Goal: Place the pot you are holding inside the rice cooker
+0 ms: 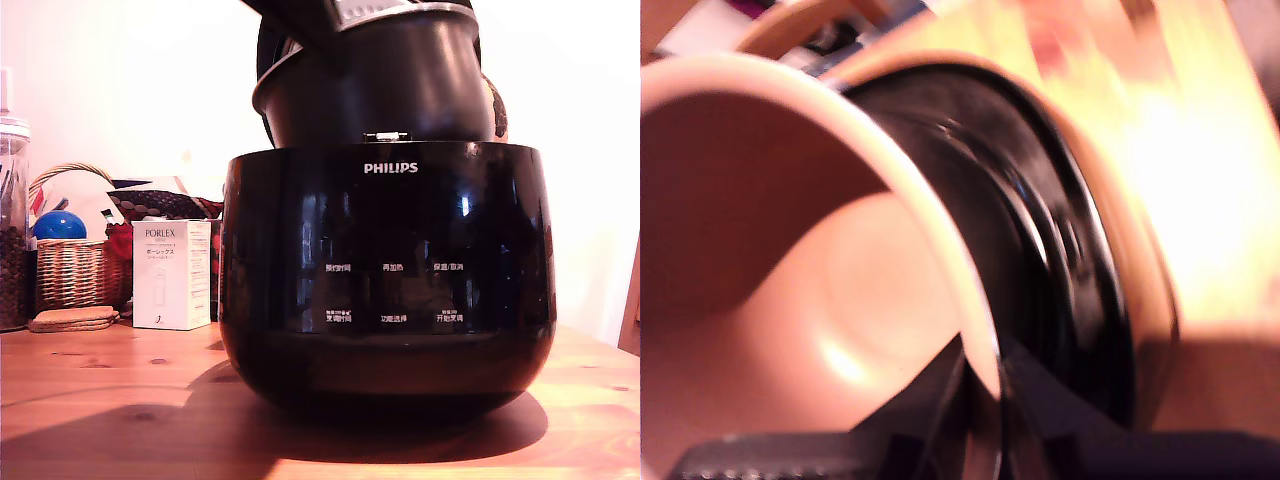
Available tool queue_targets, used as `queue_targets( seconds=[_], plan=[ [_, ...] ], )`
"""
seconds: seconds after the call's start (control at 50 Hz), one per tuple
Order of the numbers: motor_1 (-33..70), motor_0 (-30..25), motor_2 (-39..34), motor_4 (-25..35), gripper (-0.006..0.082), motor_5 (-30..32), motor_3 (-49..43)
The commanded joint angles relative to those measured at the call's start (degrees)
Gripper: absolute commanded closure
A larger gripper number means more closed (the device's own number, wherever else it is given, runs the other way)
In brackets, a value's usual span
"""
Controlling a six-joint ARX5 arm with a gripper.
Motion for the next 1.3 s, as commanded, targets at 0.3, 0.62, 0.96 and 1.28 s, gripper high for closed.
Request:
queue_targets(
  seconds=[0.3,0.62,0.96,1.28],
  plan=[
    [0.2,-0.5,1.8,-3.2,0.0789,14.6,1.2],
    [4.2,-0.5,1.8,-4.0,0.0789,20.6,0.7],
    [5.6,-0.5,1.9,-4.0,0.0789,19.0,1.1],
    [5.6,-0.5,2.0,-4.0,0.064,19.1,1.2]
  ],
)
